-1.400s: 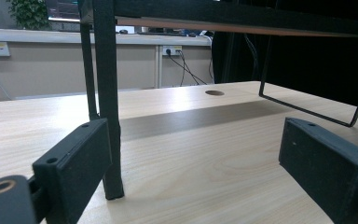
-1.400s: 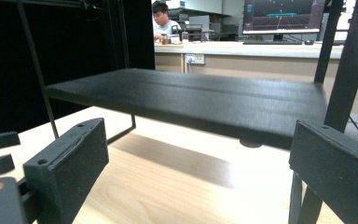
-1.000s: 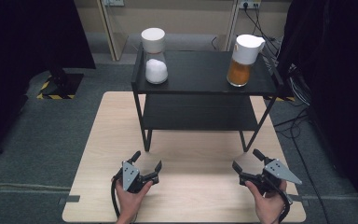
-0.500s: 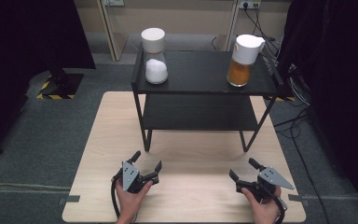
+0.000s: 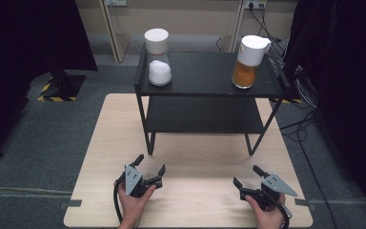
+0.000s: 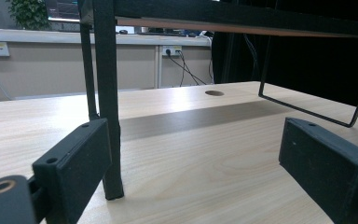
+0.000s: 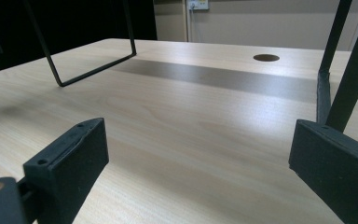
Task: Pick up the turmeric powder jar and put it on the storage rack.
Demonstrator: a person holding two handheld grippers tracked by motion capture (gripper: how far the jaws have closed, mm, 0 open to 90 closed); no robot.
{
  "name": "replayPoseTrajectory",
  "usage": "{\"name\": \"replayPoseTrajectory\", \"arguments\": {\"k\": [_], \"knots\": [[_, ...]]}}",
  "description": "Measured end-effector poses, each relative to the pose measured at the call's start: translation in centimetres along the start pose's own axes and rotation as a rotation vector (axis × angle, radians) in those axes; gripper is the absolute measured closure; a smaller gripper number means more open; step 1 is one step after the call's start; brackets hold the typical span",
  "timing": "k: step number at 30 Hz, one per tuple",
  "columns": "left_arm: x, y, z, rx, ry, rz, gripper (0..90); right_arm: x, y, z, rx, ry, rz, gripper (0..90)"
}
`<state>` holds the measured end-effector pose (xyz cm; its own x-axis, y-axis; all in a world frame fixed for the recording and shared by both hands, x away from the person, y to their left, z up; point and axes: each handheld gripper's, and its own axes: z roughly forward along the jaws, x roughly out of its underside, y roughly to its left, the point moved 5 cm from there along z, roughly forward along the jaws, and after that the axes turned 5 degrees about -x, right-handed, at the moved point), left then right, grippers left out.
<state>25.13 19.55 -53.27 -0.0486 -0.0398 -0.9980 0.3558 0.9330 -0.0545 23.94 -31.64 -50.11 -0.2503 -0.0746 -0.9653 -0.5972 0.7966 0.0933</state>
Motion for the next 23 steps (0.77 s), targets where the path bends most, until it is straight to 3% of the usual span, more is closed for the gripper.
{"name": "replayPoseTrajectory", "arguments": {"k": [23], "knots": [[-0.04,0.04,0.05,-0.002,0.003,-0.005,7.4,0.39,0.10,-0.25,-0.009,-0.027,-0.015,4.7]]}}
